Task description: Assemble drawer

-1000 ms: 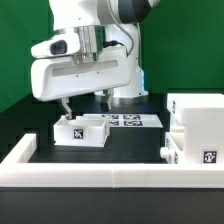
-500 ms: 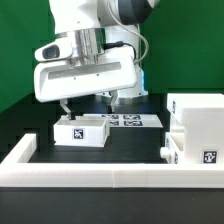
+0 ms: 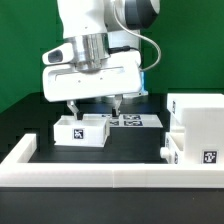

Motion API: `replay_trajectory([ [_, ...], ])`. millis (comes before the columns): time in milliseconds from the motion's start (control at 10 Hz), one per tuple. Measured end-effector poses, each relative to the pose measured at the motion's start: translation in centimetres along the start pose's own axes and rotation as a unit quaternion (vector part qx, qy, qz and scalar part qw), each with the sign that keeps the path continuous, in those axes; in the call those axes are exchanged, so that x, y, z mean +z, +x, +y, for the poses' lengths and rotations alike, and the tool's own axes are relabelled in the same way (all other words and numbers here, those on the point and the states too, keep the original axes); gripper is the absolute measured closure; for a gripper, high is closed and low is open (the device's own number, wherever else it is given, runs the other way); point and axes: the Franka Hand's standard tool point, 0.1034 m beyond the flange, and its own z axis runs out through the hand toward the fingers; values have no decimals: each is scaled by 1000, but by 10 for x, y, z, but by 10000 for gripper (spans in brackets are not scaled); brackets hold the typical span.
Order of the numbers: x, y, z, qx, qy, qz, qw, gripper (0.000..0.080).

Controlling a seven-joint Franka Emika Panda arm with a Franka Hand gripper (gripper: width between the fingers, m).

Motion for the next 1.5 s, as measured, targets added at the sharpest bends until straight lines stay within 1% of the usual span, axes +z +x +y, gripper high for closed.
replay_trajectory([
  [200, 10, -10, -4, -7, -5, 6, 1000, 151],
  [500, 32, -19, -6, -26, -10, 16, 999, 151],
  [700, 39, -21, -11, -32, -11, 21, 999, 151],
  [900, 41, -22, -11, -33, -11, 21, 999, 151],
  [1000, 41, -21, -11, -33, -11, 21, 999, 270],
  [1100, 41, -21, -11, -33, -11, 21, 999, 409],
  [1200, 41, -21, -11, -33, -11, 21, 999, 569],
  [1300, 41, -21, -11, -33, -11, 21, 999, 569],
  [1400, 41, -21, -11, -33, -11, 21, 999, 740],
  [1500, 39, -19, -12, -34, -12, 24, 999, 740],
])
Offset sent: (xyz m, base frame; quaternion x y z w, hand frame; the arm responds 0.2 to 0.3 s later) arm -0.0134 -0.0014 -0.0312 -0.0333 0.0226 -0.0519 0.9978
